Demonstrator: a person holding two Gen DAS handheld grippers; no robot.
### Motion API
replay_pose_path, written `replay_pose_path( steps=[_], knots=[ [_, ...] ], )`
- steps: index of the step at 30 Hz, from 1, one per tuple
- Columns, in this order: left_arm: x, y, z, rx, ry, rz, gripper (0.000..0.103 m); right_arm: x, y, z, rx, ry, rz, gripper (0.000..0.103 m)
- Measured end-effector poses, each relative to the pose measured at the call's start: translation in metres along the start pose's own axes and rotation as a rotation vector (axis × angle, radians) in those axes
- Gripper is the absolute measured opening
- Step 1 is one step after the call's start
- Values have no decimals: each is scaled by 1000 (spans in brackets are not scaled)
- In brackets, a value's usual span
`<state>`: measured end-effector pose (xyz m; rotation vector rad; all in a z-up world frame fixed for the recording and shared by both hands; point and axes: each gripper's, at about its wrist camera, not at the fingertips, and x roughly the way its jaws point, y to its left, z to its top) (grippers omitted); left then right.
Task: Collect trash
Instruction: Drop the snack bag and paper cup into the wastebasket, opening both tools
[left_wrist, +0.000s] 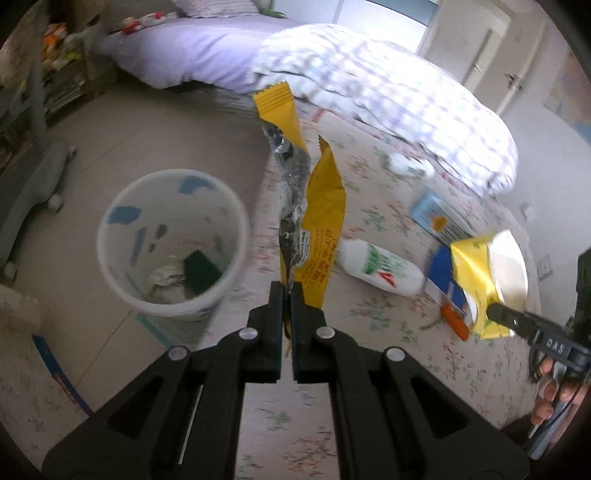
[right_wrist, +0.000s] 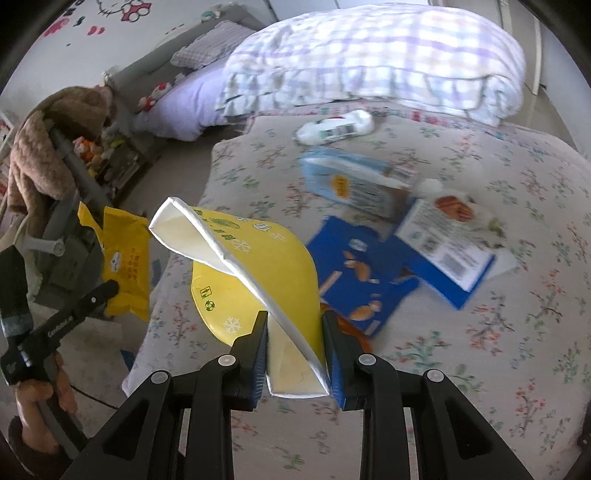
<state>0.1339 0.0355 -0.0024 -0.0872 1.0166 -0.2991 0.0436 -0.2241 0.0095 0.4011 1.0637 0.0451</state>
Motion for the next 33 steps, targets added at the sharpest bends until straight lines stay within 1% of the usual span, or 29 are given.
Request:
replay_pose_path(
  steps=[4,7,9,12,15,16,17,18,19,20,24,27,28,29,33],
  knots=[
    [2,32,6,-65,-16,47,4,8,23,3,-37,3,9,29],
    [7,52,9,-92,-29,92,4,15,41,5,-58,20,27,29],
    [13,61,12,-93,-39,128,4,20,53,8,-79,25,26,29],
    [19,71,14,-90,-50,163,4,28,68,14,-104,28,22,29],
    [25,81,16,-95,-54,185,6,40,82,22,-116,37,27,29],
    [27,83,18,-97,-49,196,18,45,87,24,-121,40,27,29],
    [31,86,19,-104,-26,205,46,52,94,26,-129,44,25,29],
    [31,89,19,-119,-23,217,60,56,99,28,-133,48,23,29],
    [28,94,17,-152,-41,234,77,63,105,30,-138,54,20,29],
    [26,98,18,-161,-45,236,81,67,109,32,-141,59,19,29],
    [20,111,16,-195,-43,273,84,90,130,39,-160,79,16,29],
    [16,121,14,-225,-48,278,88,105,143,43,-171,95,15,29],
    [14,124,13,-231,-50,284,90,109,145,44,-174,98,13,29],
    [13,125,13,-232,-52,287,93,113,149,45,-179,100,12,29],
    [7,131,12,-227,-73,312,95,128,168,53,-201,100,7,29]
  ],
)
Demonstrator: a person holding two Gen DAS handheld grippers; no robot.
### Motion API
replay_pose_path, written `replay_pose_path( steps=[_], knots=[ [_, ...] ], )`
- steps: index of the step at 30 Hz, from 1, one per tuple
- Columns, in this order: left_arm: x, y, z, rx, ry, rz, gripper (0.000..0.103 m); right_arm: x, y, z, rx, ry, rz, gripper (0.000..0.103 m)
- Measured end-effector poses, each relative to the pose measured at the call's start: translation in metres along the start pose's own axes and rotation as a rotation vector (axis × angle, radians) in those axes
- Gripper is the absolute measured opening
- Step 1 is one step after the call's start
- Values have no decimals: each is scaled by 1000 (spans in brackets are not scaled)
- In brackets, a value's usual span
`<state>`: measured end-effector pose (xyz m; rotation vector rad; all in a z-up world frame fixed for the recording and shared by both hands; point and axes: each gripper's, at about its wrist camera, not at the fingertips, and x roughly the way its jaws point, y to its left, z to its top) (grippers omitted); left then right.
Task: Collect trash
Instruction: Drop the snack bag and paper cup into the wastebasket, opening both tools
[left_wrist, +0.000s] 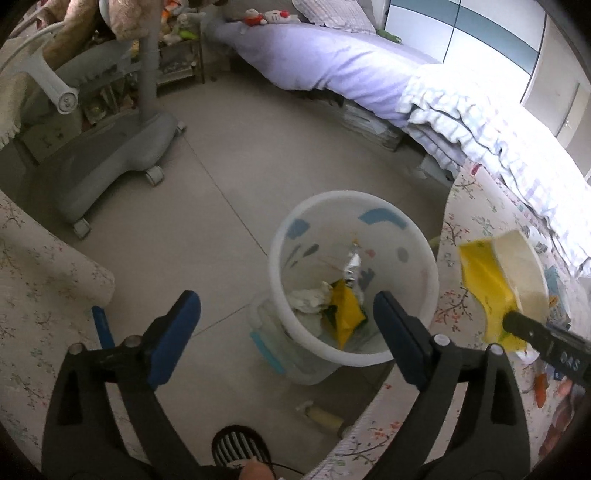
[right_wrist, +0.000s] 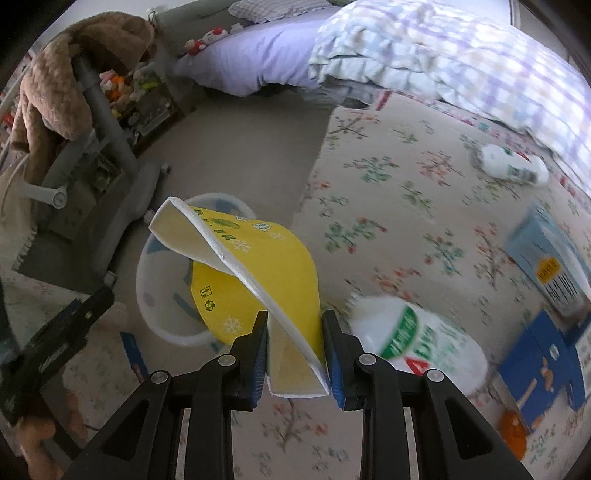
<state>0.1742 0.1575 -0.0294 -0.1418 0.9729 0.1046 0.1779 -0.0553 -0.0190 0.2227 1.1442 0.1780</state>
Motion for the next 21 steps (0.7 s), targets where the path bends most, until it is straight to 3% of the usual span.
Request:
replay_pose_path(
  steps=[9,12,13,15,21],
  knots=[
    [-7,5,1,10,-28,15,96,26,20,21,-10,-16,-8,30],
    [-10,3,0,18,-39,24,96,28,21,27,3,-47,66,34],
    [-10,3,0,19,-40,23,96,26,20,29,10,-57,94,38],
    [-11,2,-1,21,-41,20,96,20,17,30,33,-81,113,75],
    [-16,-9,-3,45,-45,14,97,-1,13,24,-6,-96,83,77]
  ],
)
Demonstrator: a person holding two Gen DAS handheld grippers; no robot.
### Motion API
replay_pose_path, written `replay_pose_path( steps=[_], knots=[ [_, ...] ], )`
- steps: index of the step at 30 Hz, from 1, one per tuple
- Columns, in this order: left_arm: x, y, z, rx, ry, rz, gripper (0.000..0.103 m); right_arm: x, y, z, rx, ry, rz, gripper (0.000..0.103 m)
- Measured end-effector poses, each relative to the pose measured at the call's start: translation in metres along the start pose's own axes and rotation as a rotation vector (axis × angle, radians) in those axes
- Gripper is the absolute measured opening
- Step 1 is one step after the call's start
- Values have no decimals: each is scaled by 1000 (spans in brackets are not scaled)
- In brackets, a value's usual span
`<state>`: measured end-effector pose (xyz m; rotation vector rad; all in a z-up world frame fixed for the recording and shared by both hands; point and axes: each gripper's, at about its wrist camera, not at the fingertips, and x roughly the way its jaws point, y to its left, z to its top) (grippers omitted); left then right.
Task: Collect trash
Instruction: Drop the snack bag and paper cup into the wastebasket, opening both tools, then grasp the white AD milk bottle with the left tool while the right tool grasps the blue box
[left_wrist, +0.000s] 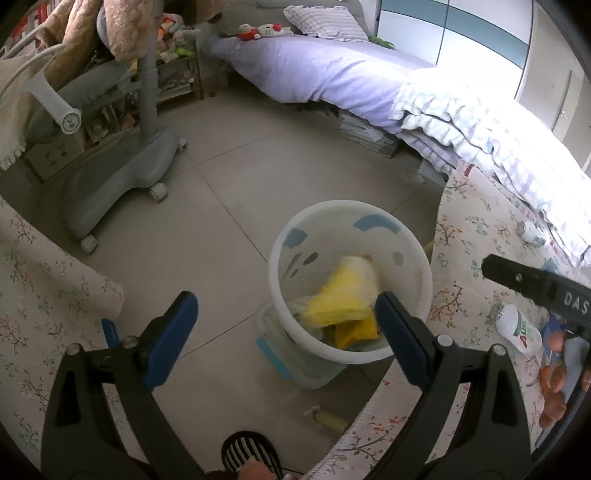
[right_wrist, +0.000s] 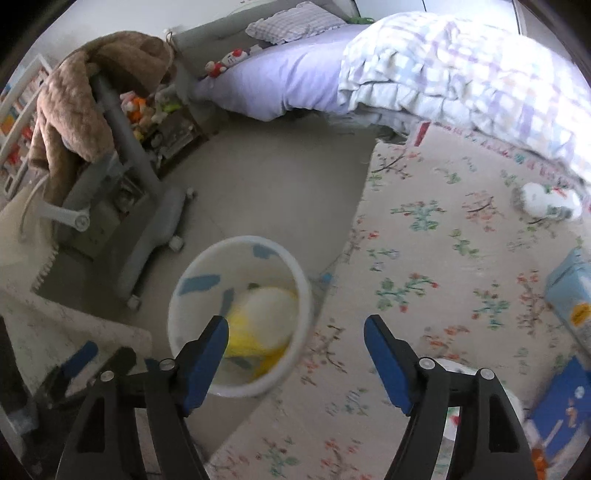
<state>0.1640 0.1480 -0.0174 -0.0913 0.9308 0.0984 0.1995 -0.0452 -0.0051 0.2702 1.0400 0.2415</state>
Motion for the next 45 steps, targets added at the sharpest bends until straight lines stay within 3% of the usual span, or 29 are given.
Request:
replay_pose_path(
  steps=[7,16,27,33,37,41,45],
  knots=[
    [-11,-26,-2,33,-9,-36,101,-36,-22,-15,-27,-23,-67,77],
    [-22,-65,-8,98,3,-88,102,-93,-82,-45,-15,-36,-165,78],
    [-24,-108,-19,153,63,-134,102,-152,-172,-84,115,-19,-283,81],
    [-17,-131,-24,168,118,-143,102,-154,-213,-97,195,15,-277,82],
    [-9,-145,-26,160,162,-155,102,-153,-230,-87,215,14,-283,82],
    [-1,-159,-25,135,199,-172,102,-145,-255,-75,208,42,-364,82],
    [8,-172,-26,93,247,-196,102,-136,-275,-73,258,71,-348,82]
  ],
)
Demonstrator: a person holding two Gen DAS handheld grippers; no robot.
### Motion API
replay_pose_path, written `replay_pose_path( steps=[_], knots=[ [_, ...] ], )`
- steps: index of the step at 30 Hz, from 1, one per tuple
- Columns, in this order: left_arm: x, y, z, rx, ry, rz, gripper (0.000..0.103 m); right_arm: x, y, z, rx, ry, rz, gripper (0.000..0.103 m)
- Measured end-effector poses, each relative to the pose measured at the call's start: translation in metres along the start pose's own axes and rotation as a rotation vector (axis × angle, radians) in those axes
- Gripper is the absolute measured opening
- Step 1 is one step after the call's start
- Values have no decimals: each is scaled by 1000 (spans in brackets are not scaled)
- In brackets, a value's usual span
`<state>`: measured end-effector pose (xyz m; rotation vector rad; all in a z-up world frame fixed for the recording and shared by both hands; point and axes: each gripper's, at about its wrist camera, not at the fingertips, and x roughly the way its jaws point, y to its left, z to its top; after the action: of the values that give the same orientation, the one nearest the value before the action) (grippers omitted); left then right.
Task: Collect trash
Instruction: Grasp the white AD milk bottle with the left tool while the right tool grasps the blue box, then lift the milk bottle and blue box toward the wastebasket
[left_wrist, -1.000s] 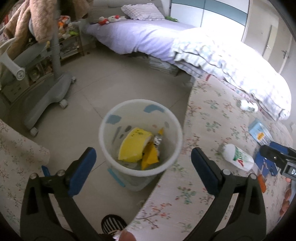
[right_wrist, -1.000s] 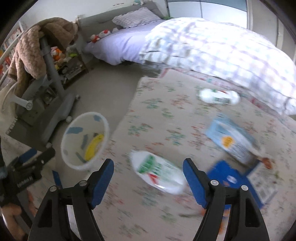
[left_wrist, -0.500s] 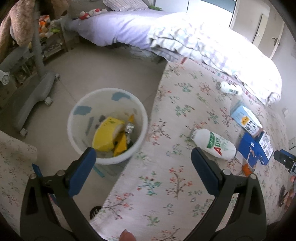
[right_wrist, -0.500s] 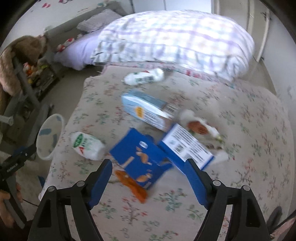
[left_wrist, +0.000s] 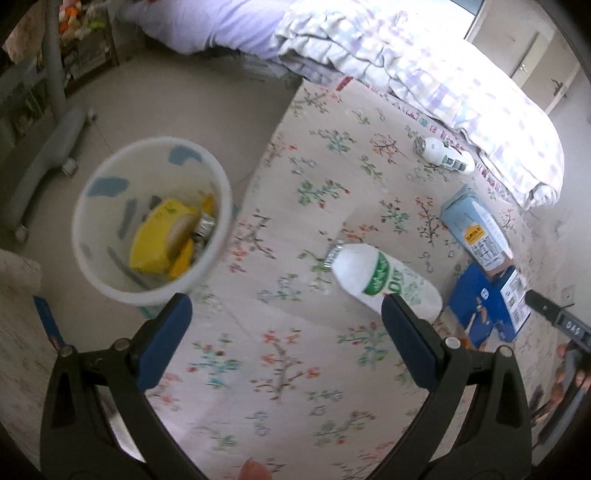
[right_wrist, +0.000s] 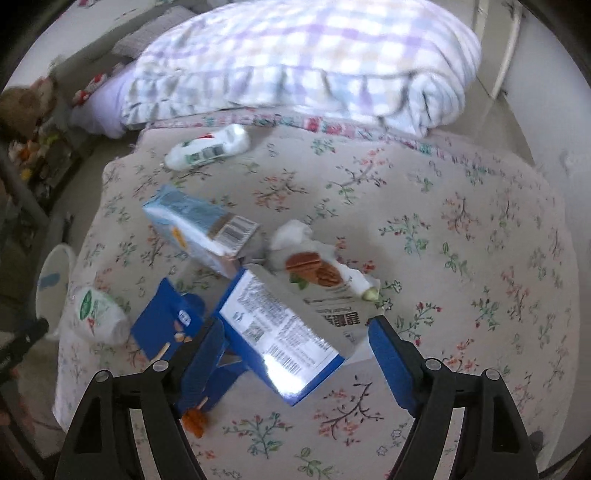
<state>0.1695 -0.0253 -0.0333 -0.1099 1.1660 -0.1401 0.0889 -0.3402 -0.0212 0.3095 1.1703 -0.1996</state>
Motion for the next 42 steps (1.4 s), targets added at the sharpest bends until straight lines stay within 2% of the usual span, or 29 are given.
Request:
replay_pose_path(
  steps=[4,6,13,18,19,21,25,28,30,31,34,38,42],
  knots=[
    [14,-17,2,-50,44,-30,102,12,-11,1,110,48,69,82],
    [19,-24,3,-66,52,-32,102,14,-9,1,114,56,83,82],
    [40,-47,5,-158,69,-18,101,12,-9,1,102,41,57,82],
    [55,-60,8,-184,57,31,94,12,-16,-1,103,46,46,82],
    [59,-63,7,-179,56,42,88,12,-16,-1,97,47,45,82],
    [62,-73,6,-133,36,78,85,12,-15,-2,75,47,37,82],
    [62,-90,4,-4,29,87,67,12,-10,-2,15,38,17,82],
    [61,-97,1,89,38,47,58,10,-1,-1,-63,26,-1,82],
    [59,-99,0,128,55,14,57,10,6,-2,-123,25,-13,82],
    [57,-100,-1,155,66,-6,51,12,10,-4,-153,32,-17,82],
    [54,-100,-5,204,88,-45,48,21,20,-11,-251,64,-42,82],
    [48,-99,-13,244,102,-61,46,33,30,-22,-356,85,-109,80],
    [44,-92,-19,256,110,-71,45,36,32,-28,-385,78,-144,75]
  ],
)
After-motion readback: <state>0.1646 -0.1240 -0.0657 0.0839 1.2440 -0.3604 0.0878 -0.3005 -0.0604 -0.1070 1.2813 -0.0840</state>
